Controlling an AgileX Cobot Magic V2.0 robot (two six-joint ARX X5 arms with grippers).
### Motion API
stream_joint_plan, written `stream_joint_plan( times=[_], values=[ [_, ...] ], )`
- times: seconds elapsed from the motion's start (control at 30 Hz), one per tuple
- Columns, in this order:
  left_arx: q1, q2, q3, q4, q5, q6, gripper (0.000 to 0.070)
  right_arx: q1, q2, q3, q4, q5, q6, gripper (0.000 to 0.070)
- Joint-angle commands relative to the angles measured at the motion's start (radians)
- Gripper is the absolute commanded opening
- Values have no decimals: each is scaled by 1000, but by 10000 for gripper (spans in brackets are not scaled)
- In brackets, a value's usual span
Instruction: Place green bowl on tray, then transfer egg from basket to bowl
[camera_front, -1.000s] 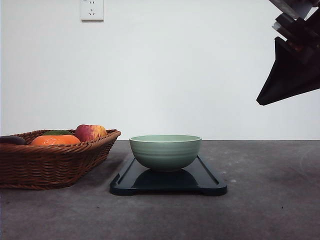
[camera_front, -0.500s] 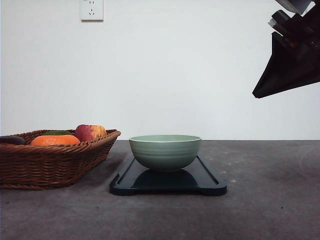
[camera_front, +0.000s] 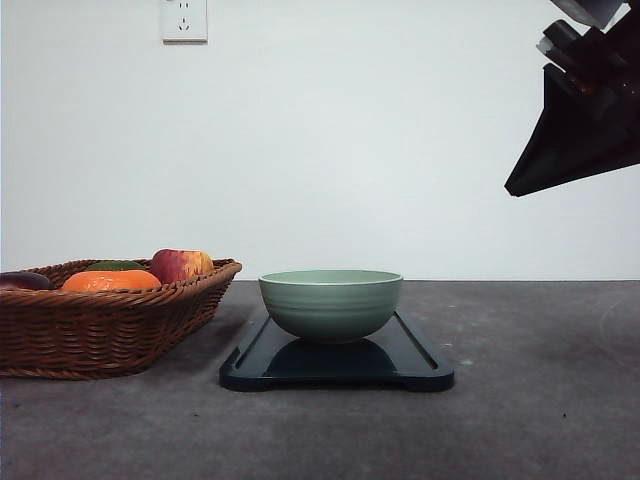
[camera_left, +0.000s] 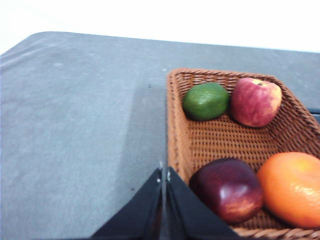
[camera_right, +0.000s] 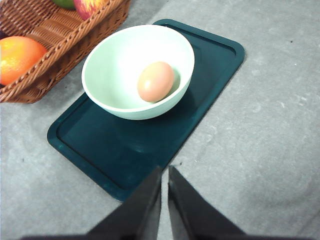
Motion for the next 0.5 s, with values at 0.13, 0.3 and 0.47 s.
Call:
stream_joint_plan(
  times=[0.13,0.3,0.47],
  values=[
    [4,-86,-71,16,57,-14,0,5,8,5,8,-2,-1,15],
    [5,-116,-124,19,85,-16,0,5,8,5,9,-2,0,15],
    [7,-135,-125,24,84,11,0,5,8,5,29,-2,0,15]
  ],
)
